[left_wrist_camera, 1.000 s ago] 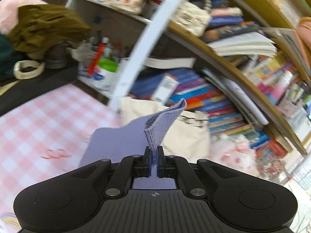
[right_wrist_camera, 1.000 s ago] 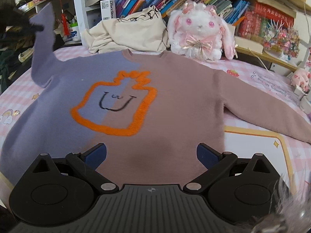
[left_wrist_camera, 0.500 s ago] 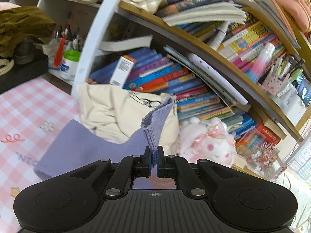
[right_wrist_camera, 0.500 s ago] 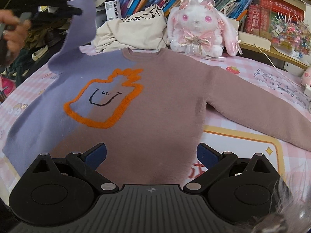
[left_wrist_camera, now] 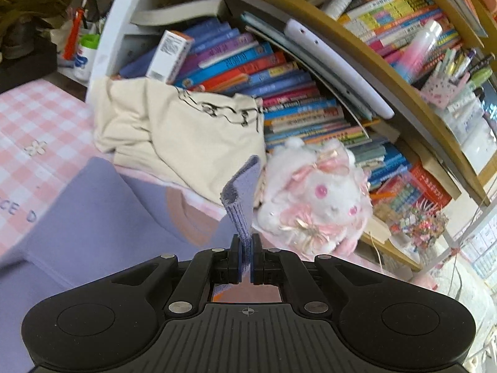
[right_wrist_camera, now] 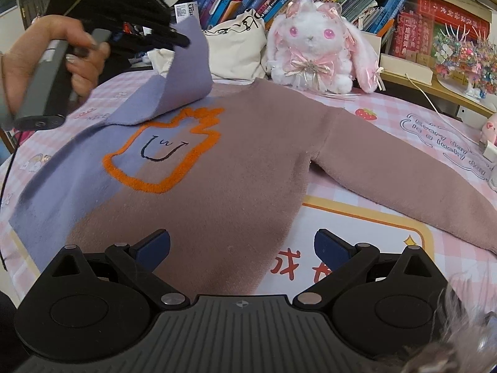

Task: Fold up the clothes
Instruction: 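Carry the lavender sleeve across the sweater body with the left gripper, then open the left gripper and lay the sleeve across the chest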

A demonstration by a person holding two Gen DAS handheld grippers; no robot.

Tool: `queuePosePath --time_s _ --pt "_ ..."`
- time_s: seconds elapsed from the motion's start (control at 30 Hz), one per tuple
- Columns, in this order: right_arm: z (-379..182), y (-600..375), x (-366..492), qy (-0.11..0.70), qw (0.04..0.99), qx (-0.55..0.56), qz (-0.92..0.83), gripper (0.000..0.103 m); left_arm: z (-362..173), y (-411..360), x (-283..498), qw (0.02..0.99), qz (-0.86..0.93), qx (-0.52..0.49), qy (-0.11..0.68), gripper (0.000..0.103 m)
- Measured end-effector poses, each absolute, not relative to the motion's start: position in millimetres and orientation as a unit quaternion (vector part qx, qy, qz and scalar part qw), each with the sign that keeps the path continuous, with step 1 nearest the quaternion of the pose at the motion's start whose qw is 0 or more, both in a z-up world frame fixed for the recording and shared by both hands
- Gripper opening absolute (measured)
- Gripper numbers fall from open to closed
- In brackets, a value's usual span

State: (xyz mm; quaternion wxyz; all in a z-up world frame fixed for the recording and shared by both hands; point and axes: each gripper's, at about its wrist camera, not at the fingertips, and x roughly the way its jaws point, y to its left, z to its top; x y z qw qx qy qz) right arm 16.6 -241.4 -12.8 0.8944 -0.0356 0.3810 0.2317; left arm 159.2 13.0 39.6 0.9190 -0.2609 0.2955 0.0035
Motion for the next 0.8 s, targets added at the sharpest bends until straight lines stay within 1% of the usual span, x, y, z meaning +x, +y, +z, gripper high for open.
queuePosePath --time_s 0.2,0.3,0.33,0.4,0.47,0.53,0.6,0.63,0.7,0.77,0.8 --pt "-13 -245 15 0.383 0.894 -0.035 0.229 0.1 31 -2 166 0.915 -0.009 -0.264 0.306 0.003" --pt "-13 -248 14 0.385 0.894 -0.033 0.226 0.1 26 -9 169 0.913 -0.016 -0.252 0.322 0.005" --pt "-13 -248 14 0.386 0.894 -0.032 0.224 0.1 25 -11 169 0.914 -0.024 -0.248 0.321 0.009" --pt "-14 -248 13 0.389 0.893 -0.031 0.224 0.1 22 -16 168 0.916 -0.04 -0.24 0.319 0.021" --pt "-14 -248 13 0.391 0.892 -0.031 0.224 0.1 24 -21 165 0.921 -0.048 -0.227 0.311 0.055" --pt "-14 -247 12 0.392 0.891 -0.037 0.228 0.1 28 -26 159 0.931 -0.043 -0.214 0.294 0.069" --pt "-14 -245 11 0.392 0.889 -0.043 0.231 0.1 31 -27 154 0.934 -0.047 -0.204 0.29 0.071" --pt "-14 -244 10 0.392 0.889 -0.046 0.233 0.1 32 -28 151 0.934 -0.05 -0.199 0.291 0.074" --pt "-14 -243 10 0.391 0.888 -0.049 0.235 0.1 33 -27 142 0.936 -0.044 -0.179 0.299 0.074" --pt "-14 -243 10 0.392 0.888 -0.049 0.236 0.1 31 -23 129 0.939 -0.033 -0.153 0.308 0.08" --pt "-15 -243 10 0.394 0.887 -0.047 0.236 0.1 29 -20 120 0.939 -0.024 -0.138 0.314 0.081"
